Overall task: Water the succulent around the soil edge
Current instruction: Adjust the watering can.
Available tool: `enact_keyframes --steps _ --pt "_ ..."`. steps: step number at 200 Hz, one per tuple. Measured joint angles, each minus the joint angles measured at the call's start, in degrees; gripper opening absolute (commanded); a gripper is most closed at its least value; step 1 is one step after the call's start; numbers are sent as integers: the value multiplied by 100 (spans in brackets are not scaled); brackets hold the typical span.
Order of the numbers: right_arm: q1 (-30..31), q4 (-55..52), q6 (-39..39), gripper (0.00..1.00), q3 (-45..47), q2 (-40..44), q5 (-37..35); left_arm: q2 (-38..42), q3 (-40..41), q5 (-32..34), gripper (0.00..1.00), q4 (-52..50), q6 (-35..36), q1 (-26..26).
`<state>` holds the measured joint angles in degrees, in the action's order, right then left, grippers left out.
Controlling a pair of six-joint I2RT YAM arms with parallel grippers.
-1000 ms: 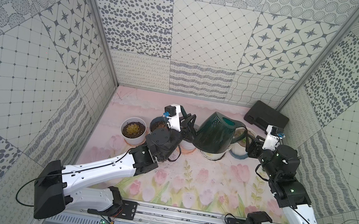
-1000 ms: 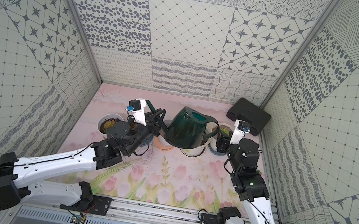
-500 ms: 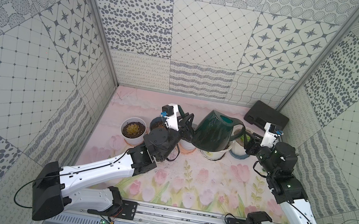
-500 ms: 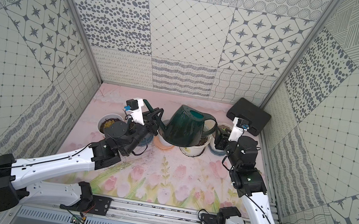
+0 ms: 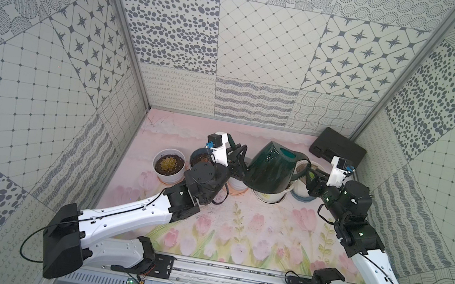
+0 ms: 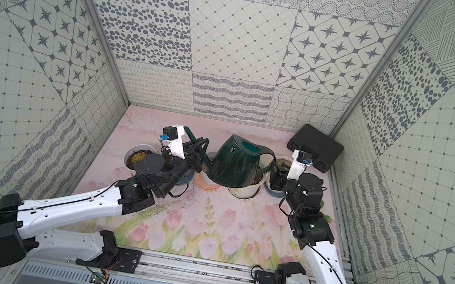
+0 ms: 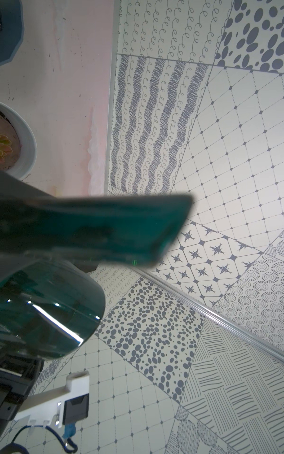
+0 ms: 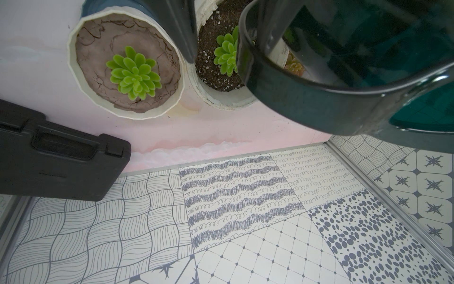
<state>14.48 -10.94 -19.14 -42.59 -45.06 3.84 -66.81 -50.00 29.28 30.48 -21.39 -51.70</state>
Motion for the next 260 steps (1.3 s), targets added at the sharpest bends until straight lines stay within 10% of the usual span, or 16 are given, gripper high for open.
enact_keyframes --steps 94,119,182,260 --pt "11 238 61 35 2 -254 -87 -96 -57 -46 0 0 -118 0" --pt "42 269 177 0 2 -365 -48 -98 -57 -66 0 -13 -120 0" --pt "127 295 684 0 -2 -470 -306 -120 -85 -258 0 -55 -192 -4" --pt "116 122 2354 0 -944 -243 -2614 391 -721 -745 97 -1161 -103 2"
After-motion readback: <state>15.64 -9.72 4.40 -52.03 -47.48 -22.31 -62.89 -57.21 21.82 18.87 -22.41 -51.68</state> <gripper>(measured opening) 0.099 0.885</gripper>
